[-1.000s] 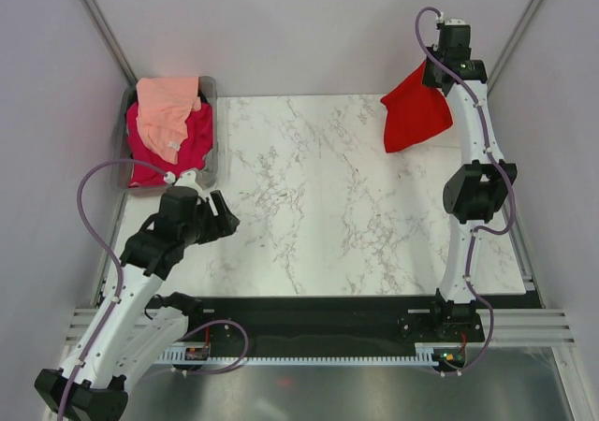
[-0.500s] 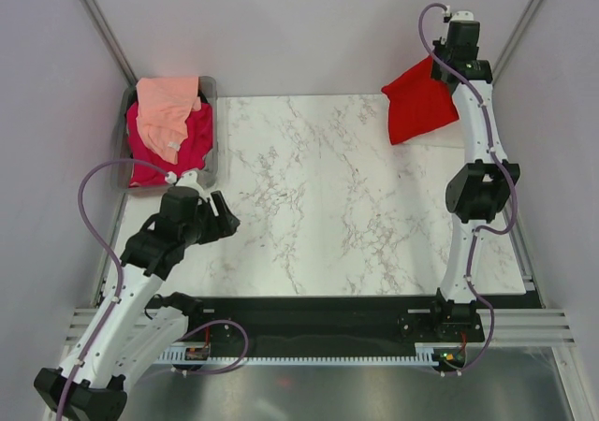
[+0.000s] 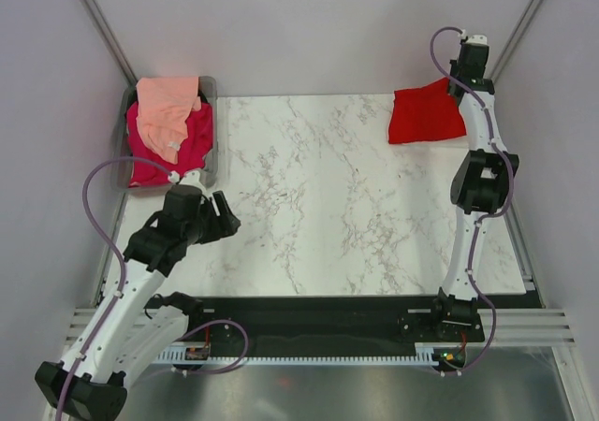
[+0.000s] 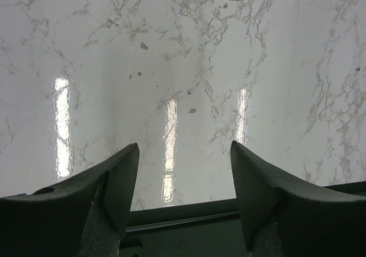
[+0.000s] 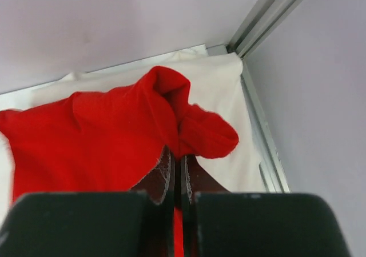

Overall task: Fold and stack the t-shirts
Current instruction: Neatly place the folded tshirt to the corner, then reset both grippers

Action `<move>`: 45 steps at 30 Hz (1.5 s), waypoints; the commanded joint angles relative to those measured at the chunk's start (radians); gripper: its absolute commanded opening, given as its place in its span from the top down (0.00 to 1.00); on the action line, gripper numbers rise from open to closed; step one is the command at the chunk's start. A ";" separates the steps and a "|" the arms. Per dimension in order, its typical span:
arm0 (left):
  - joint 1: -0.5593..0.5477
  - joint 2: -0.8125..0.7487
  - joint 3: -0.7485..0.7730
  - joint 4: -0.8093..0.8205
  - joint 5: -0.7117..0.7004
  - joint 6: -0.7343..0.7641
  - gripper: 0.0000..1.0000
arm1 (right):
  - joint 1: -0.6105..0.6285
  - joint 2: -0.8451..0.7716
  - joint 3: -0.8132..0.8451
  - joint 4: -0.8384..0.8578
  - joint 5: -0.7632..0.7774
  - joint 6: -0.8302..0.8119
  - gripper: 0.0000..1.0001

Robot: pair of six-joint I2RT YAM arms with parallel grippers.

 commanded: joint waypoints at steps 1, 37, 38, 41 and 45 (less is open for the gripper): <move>-0.003 -0.016 0.002 0.010 -0.021 -0.003 0.28 | -0.038 0.056 0.009 0.178 0.122 -0.028 0.97; -0.003 -0.120 0.009 0.007 -0.032 -0.002 0.22 | 0.262 -1.313 -1.561 0.156 -0.077 0.471 0.02; -0.005 -0.125 0.009 0.007 -0.032 -0.002 0.22 | 0.262 -1.319 -1.575 0.153 -0.043 0.469 0.02; -0.005 -0.137 0.009 0.007 -0.033 -0.002 0.21 | 0.264 -1.324 -1.620 0.185 0.012 0.464 0.02; -0.003 -0.145 0.009 0.007 -0.036 -0.002 0.21 | 0.264 -1.303 -1.666 0.280 0.116 0.487 0.02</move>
